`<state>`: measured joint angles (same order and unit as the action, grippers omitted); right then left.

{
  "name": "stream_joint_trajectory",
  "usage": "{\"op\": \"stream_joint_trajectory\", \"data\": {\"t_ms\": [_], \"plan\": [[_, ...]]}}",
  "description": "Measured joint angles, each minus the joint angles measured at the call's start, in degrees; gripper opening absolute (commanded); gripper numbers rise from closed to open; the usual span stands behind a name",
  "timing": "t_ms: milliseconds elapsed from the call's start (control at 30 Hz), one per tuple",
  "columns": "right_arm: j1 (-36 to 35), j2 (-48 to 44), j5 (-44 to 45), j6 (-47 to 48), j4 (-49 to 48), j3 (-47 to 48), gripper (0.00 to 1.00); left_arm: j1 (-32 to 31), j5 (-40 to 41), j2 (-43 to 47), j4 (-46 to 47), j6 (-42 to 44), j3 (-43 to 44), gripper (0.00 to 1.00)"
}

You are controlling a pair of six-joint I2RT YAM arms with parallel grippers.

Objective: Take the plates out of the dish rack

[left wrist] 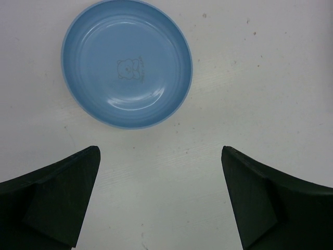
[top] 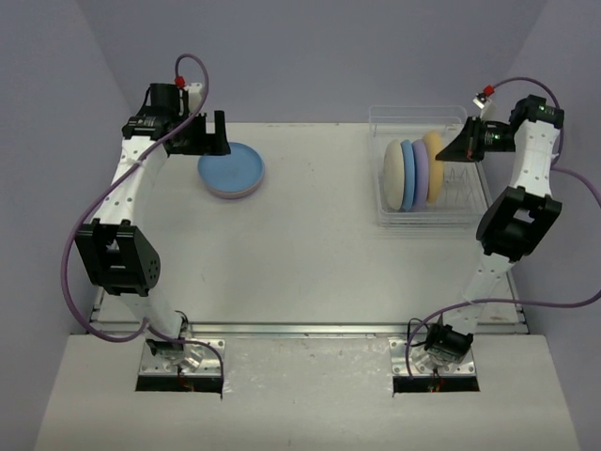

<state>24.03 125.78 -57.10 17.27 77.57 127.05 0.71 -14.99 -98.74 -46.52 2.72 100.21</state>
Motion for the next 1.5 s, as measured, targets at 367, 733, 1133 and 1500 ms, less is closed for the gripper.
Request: {"op": "stream_joint_trajectory", "data": {"t_ms": [367, 733, 1133, 1500], "plan": [[2.0, -7.1, -4.6, 0.2, 0.7, 0.9, 0.0, 0.0, 1.9, 0.0, 0.0, -0.4, 0.1, 1.0], [-3.8, -30.8, 1.4, 7.7, -2.8, -2.2, 0.0, 0.0, 1.5, 0.6, 0.6, -2.6, 1.0, 1.0], [-57.3, -59.3, 45.9, 36.3, -26.2, -51.6, 0.0, -0.9, -9.4, 8.5, 1.1, -1.3, 0.9, 0.94], [-80.5, -61.1, 72.4, 59.7, -51.1, -79.0, 0.0, -16.9, -7.2, 6.8, -4.6, 5.1, -2.0, 0.73]]}}
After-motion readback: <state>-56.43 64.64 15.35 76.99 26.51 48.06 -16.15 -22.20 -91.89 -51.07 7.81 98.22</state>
